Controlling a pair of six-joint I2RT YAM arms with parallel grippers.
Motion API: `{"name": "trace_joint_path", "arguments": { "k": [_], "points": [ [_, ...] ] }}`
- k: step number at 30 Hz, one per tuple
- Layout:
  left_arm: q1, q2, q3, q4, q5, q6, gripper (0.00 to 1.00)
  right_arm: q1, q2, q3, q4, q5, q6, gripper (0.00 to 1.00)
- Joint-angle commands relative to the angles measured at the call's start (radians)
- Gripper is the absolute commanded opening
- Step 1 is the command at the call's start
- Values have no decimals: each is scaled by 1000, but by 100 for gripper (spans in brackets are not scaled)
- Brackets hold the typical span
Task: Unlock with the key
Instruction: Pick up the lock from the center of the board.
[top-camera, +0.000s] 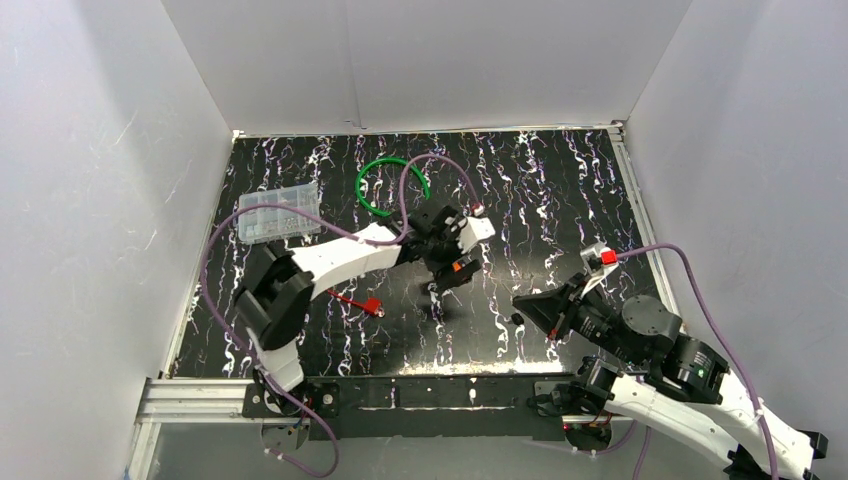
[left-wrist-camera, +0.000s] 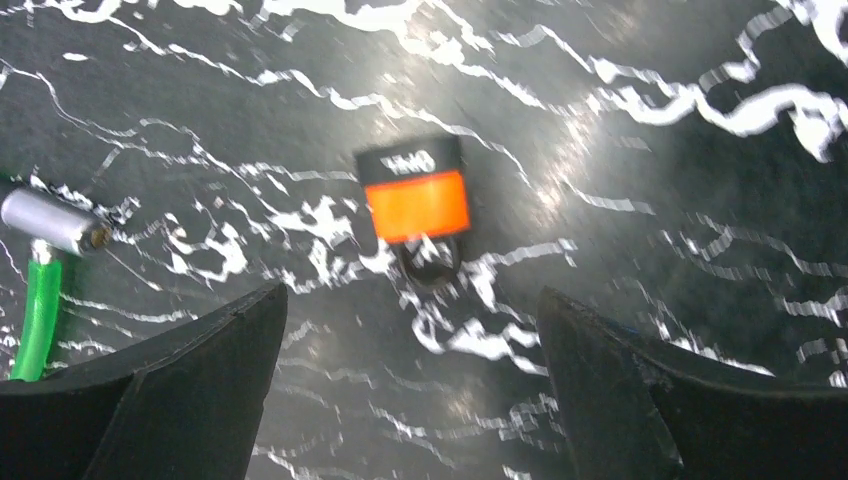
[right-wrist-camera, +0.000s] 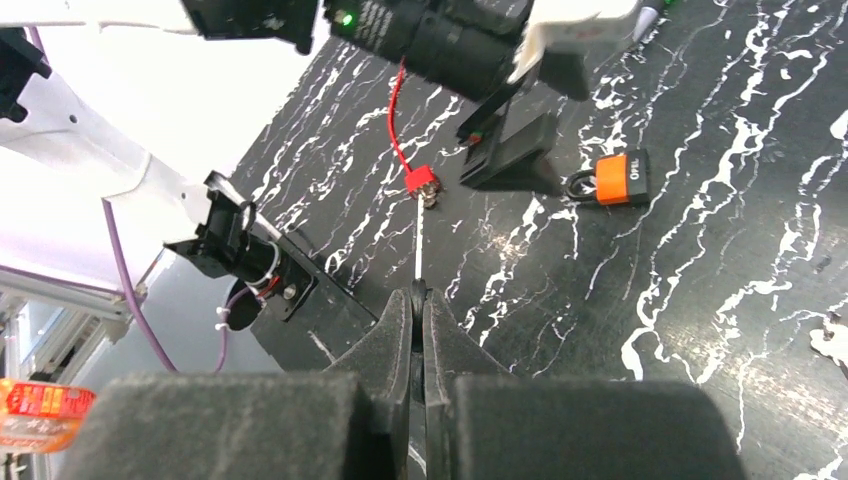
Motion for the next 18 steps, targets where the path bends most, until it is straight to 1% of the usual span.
{"name": "trace_joint_path", "arguments": {
  "k": [1,2,8,14,18],
  "points": [
    [43,97,129,31,23,-111,96,1,-2,54,-42,63,28,1],
    [46,123,140,32,38,-114,98,1,1,62,-52,64,31,1],
    [49,211,155,54,83,-144,98,1,-15,93,-80,100,35,1],
    [50,267,151,55,160,-107,98,1,-52,108,-100,118,29,1],
    [57,318,173,36,180,-77,98,1,-50,111,-115,122,34,1]
  ]
}}
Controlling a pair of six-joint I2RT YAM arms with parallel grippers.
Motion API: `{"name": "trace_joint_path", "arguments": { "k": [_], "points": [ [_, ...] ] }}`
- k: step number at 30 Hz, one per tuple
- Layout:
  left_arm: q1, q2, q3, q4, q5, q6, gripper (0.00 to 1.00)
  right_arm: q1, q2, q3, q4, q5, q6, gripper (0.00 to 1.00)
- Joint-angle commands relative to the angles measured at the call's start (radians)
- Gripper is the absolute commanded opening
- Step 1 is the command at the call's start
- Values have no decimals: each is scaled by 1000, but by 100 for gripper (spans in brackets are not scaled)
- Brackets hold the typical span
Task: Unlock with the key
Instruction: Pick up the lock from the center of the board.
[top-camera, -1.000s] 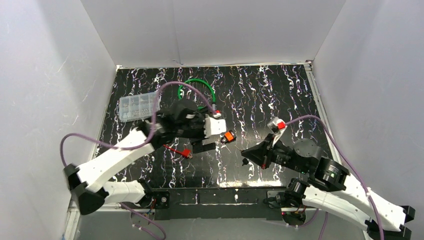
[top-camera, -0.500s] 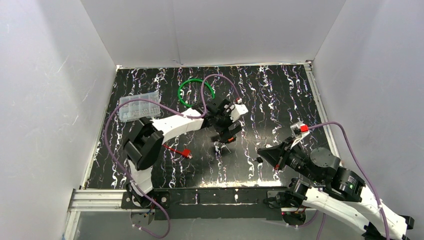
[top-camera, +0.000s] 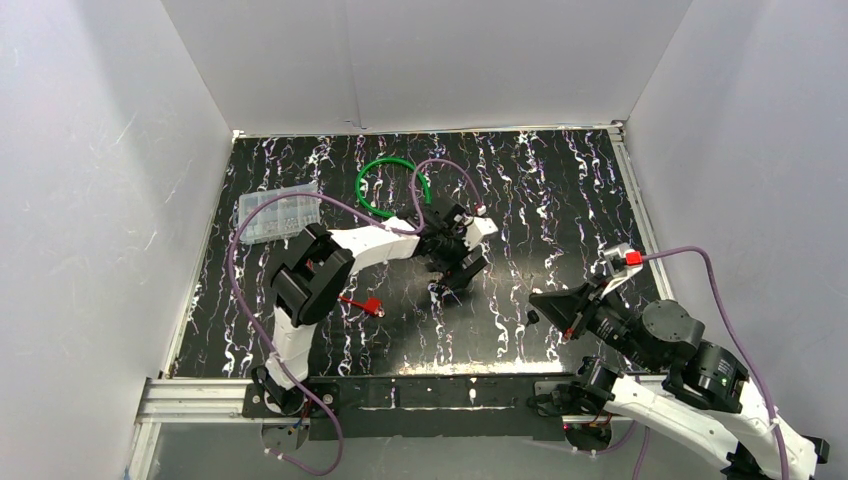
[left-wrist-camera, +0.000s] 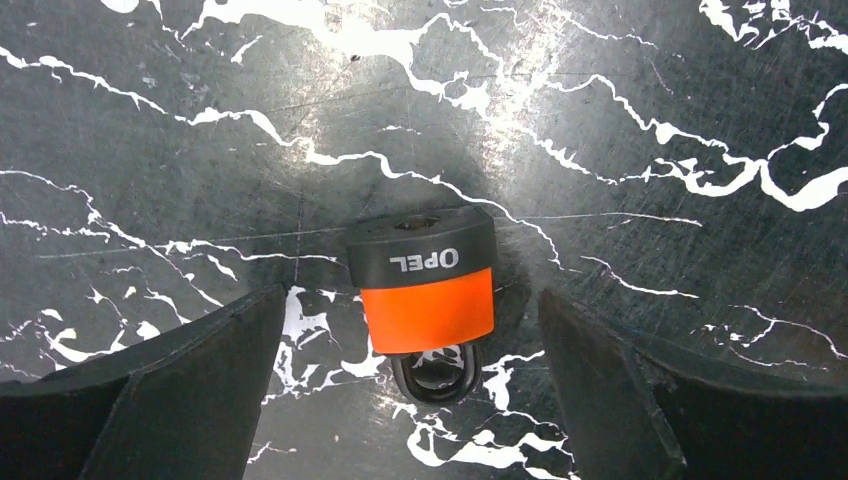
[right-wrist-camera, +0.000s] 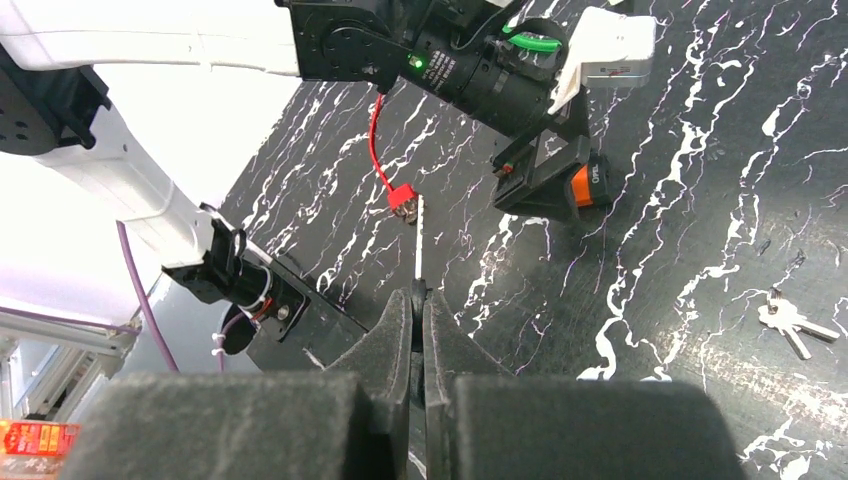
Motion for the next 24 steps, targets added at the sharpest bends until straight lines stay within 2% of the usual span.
{"name": "trace_joint_path", "arguments": {
  "k": [1,6,9,13,16,19,24],
  "points": [
    [13,43,43,-34,76,37,95,1,-10,40,-2,31,11,1],
    [30,45,13,-57,183,138,54,1,-17,40,-29,41,30,1],
    [28,-7,-35,-80,290,235,36,1,-32,35,-46,52,46,1],
    [30,-94,-46,-261,455,424,8,2,-51,14,-57,64,65,1],
    [32,-162,13,-449,543,533,1,1,-53,-14,-49,53,77,1],
    [32,-268,63,-578,603,629,0,1,-46,-36,-34,31,87,1],
    [32,-488,116,-646,710,755,0,1,-28,-59,14,-24,82,1]
  ]
}}
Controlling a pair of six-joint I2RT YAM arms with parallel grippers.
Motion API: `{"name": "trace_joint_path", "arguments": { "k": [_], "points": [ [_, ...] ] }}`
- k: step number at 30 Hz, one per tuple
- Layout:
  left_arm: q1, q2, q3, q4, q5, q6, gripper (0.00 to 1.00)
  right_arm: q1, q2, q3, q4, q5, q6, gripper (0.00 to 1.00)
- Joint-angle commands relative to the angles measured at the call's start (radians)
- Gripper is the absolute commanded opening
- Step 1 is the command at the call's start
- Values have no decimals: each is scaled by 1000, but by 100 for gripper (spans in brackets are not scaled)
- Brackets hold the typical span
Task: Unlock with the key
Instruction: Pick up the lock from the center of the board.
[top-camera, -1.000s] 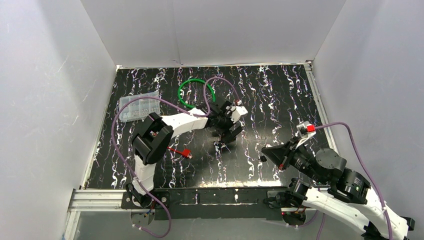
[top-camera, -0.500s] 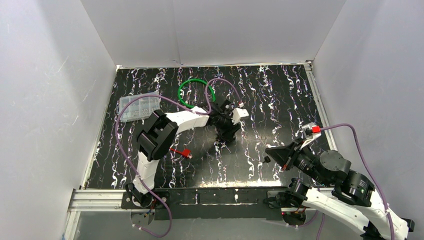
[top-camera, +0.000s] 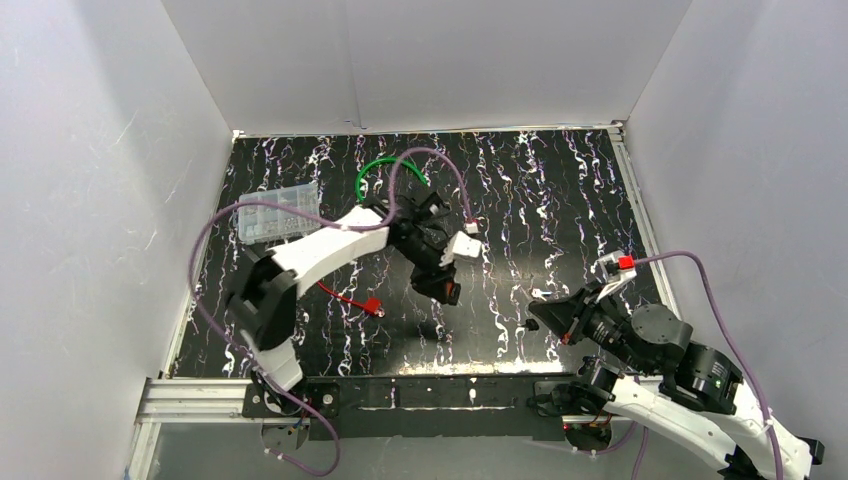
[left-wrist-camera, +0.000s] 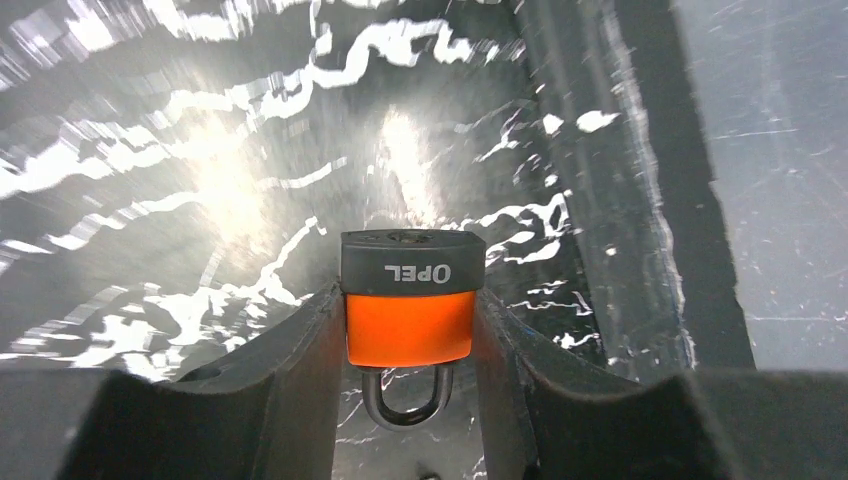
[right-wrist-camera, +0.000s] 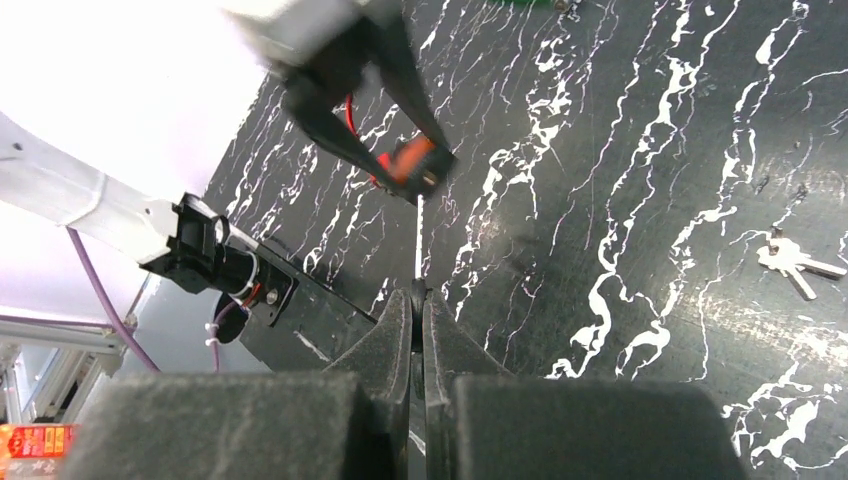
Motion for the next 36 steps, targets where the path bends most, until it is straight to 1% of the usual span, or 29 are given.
{"name": "trace_joint_path", "arguments": {
  "k": [1,5,7,10,14,20,22,23,24,26,29,30,32,36],
  "points": [
    [-2,-252,113,-133,194,178,0,1,19,-11,94,-54,4,1],
    [-14,-329,179,-134,180,248,0,1,57,-14,175,-126,-21,1],
    [-22,-363,188,-108,165,279,0,1,99,4,199,-159,-41,1],
    [-35,-406,160,-63,157,272,0,1,160,40,235,-214,-70,1],
    [-42,-427,139,-62,156,261,0,1,224,102,260,-288,-103,1],
    [-43,-413,159,-59,165,187,0,1,283,183,284,-399,-136,1],
    [-42,-397,177,-63,178,140,0,1,299,203,282,-428,-141,1],
    [-41,-379,201,-88,197,114,0,1,304,211,276,-437,-145,1],
    [-37,-343,242,-155,225,110,0,1,305,219,264,-441,-149,1],
    [-28,-233,369,-384,294,147,0,1,301,239,218,-437,-162,1],
    [-11,-45,584,-795,378,266,0,1,281,256,161,-427,-169,1],
    [-7,3,622,-887,393,269,0,1,272,254,153,-431,-165,1],
    [1,41,635,-916,425,215,0,1,258,244,149,-447,-151,1],
    [0,39,625,-914,450,233,0,1,243,227,146,-463,-126,1]
  ]
}}
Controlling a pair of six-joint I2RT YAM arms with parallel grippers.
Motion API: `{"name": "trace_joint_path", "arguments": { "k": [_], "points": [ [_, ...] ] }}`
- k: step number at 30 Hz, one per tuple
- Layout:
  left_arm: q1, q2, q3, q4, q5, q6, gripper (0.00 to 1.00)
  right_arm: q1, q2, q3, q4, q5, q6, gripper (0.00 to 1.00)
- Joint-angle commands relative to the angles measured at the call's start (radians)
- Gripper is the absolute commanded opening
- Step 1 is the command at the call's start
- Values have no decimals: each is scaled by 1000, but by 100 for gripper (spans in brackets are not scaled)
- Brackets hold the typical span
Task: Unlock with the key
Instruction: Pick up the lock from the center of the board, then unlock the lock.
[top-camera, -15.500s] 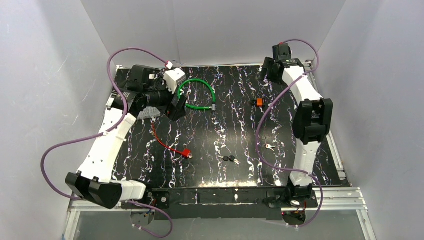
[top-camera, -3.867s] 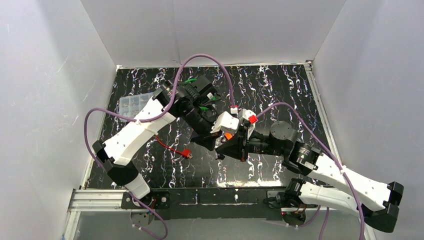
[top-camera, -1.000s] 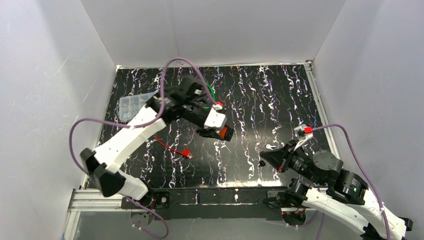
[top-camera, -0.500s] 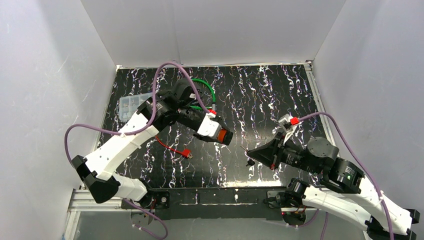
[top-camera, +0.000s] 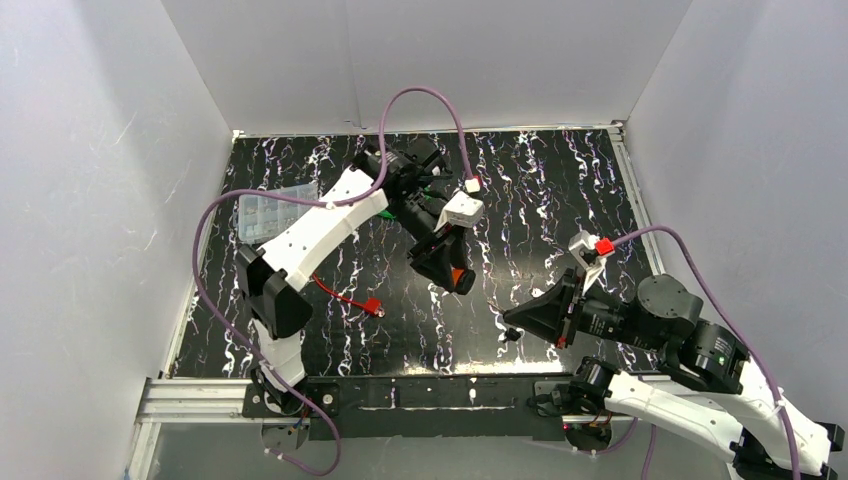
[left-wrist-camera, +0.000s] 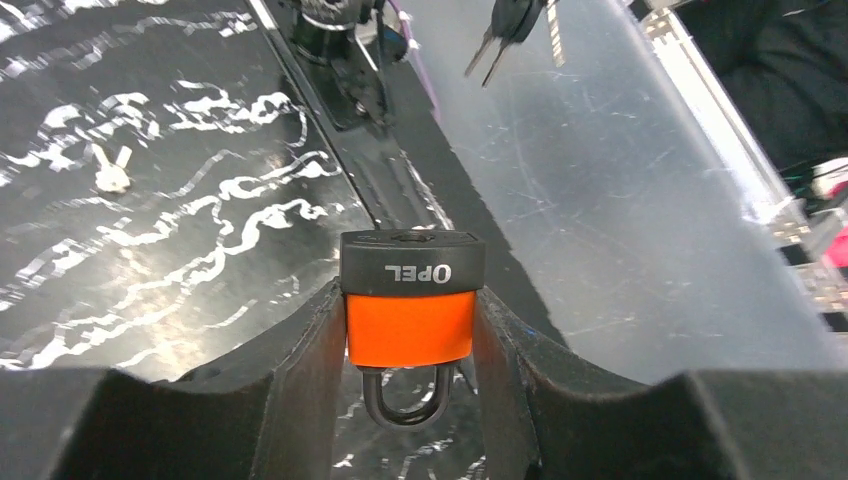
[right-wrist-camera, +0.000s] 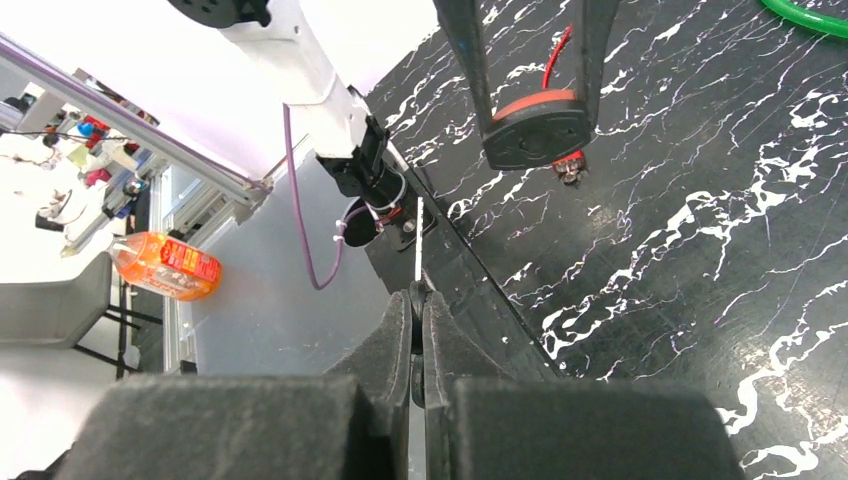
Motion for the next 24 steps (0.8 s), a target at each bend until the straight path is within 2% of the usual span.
{"name": "trace_joint_path", "arguments": {
  "k": [1,12,24],
  "points": [
    [-1,-36,32,-268,122,7,0,1,-16,17,7,-38,11,1],
    [-34,-37,43,-267,79,-45,0,1,115,57,-22,-58,-79,1],
    [-42,-59,35,-266,45,-28,0,1,153,77,-8,-65,-116,1]
  ]
}}
